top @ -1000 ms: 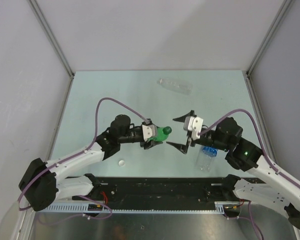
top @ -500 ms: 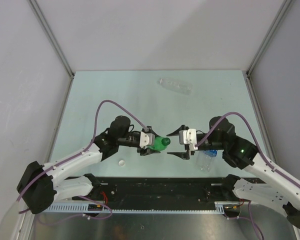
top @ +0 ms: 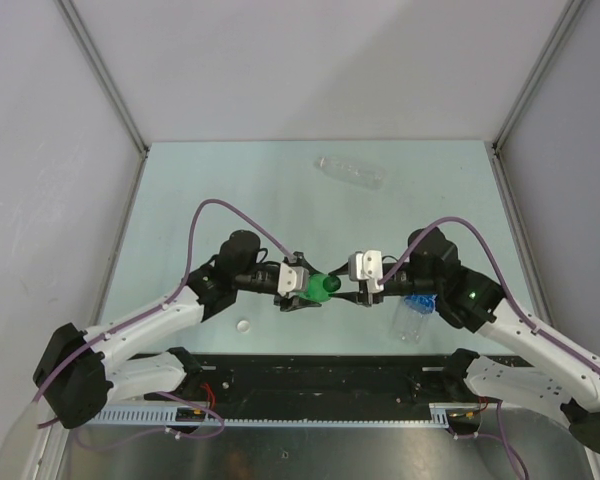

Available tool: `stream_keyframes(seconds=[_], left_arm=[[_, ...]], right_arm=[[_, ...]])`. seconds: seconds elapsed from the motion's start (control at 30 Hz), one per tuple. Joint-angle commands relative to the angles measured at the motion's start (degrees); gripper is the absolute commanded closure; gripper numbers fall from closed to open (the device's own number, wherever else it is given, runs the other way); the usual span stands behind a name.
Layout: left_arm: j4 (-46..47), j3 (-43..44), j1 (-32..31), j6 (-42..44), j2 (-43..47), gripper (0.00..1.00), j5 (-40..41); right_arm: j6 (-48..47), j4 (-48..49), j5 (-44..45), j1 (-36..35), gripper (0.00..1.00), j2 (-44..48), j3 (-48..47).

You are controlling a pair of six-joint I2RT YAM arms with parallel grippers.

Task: Screw on the bottle caps
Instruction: Screw the bottle cap onto the plastic bottle.

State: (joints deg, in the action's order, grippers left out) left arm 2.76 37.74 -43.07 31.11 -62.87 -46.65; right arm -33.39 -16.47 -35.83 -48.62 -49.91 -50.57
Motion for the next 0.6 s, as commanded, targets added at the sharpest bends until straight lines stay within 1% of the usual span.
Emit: stream_keyframes(seconds=[0.0,0.1,0.2,0.27,0.37,0.47,0.5,0.53,0.57], left_arm=[[0.84,2.67,0.28,1.04,1.27,0.99,-1.44],[0.93,3.08,0.27,0.38,1.03,0.99,-0.89],[2.28,3.83,0.32,-1.6,1.33,1.0,2.14],[4.58,3.81,0.28,-3.21,2.4,1.0,5.58],[11.14,2.55,0.21,-7.08,4.7,1.0,13.08],[19.62,1.24,-0.21,-11.37,5.91,1.0,21.77],[21.43,1.0,-0.63,-11.75,5.96,1.0,25.51],[23.13,0.75,-1.28,-11.63,5.72,1.0,29.23],[25.04,0.45,-2.09,-11.31,5.25,1.0,32.89]], right_arm=[[1.75,2.9,0.1,0.13,0.57,0.0,-0.49],[2.69,3.27,-0.46,0.11,0.67,-0.04,-0.5],[4.71,3.43,0.52,0.05,0.76,-0.56,-0.45],[7.21,3.96,2.79,0.05,0.78,-1.25,-0.47],[12.79,6.08,7.75,0.1,0.79,-2.15,-0.42],[21.58,11.12,19.32,0.03,0.81,-4.07,-0.41],[25.81,13.49,25.69,-0.02,0.83,-5.29,-0.37],[31.62,16.25,33.35,-0.13,0.87,-6.65,-0.39],[37.43,18.03,38.99,-0.23,0.94,-8.3,-0.4]])
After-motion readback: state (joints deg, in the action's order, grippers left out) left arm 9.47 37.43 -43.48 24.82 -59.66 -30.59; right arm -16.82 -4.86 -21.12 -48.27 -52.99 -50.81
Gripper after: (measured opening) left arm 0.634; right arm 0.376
